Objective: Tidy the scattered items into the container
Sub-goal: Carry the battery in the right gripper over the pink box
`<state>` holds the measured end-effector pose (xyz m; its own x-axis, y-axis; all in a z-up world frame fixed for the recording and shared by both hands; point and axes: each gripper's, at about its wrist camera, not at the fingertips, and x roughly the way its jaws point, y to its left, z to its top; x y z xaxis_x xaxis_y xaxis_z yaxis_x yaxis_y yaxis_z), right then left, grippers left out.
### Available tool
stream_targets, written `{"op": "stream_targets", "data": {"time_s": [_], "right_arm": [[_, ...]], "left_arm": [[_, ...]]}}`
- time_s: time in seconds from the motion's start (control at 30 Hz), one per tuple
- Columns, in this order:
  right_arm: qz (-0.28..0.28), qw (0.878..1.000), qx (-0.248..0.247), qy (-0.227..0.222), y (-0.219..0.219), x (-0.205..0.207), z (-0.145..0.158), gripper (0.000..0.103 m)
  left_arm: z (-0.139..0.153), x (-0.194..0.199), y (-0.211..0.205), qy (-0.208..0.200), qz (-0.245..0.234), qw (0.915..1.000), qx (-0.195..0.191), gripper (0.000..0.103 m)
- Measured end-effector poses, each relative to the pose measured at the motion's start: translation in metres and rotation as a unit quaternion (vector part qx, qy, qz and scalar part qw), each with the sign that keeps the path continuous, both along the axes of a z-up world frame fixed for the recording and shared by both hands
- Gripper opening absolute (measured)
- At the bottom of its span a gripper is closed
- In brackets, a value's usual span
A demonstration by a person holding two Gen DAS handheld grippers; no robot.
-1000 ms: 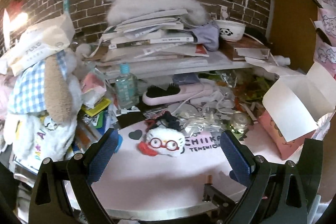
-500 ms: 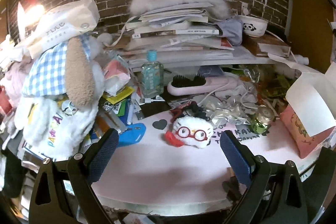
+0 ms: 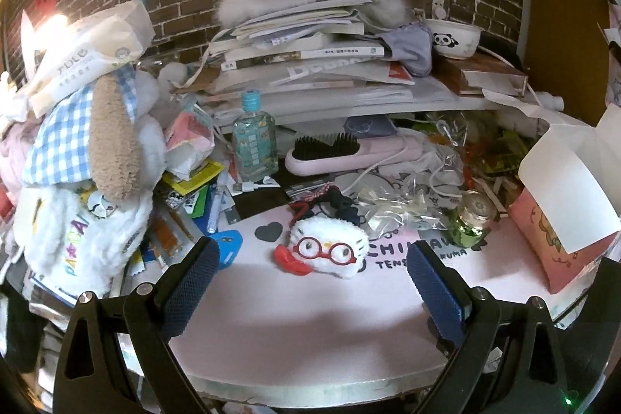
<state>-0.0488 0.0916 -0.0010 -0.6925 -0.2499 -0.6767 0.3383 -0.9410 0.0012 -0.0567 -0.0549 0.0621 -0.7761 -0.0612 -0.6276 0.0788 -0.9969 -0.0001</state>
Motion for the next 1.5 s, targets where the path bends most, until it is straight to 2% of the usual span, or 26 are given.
{"op": "stream_targets", "data": {"time_s": [0.5,0.73,1.1,1.23,1.5], "right_arm": [[-0.046,0.999,0.015,0.026,0.032,-0.009,0.009,0.011],[-0.046,0.998,0.039,0.037,0.043,0.001,0.024,0.011],[-0.049,0.993,0.104,0.027,0.088,0.033,0.039,0.011],[-0.05,0.991,0.123,0.022,0.105,0.051,0.044,0.011],[-0.061,0.985,0.145,0.072,0.12,0.083,0.078,0.011]], "left_arm": [[0.001,-0.005,0.015,0.003,-0.016,0.9998,0.012,0.097],[0.011,-0.008,0.023,0.011,-0.037,0.9984,0.042,0.097],[0.023,-0.011,0.066,0.014,-0.096,0.9928,0.07,0.097],[0.027,-0.008,0.085,0.015,-0.122,0.99,0.07,0.097],[0.034,-0.001,0.105,0.023,-0.143,0.9876,0.06,0.097]]}}
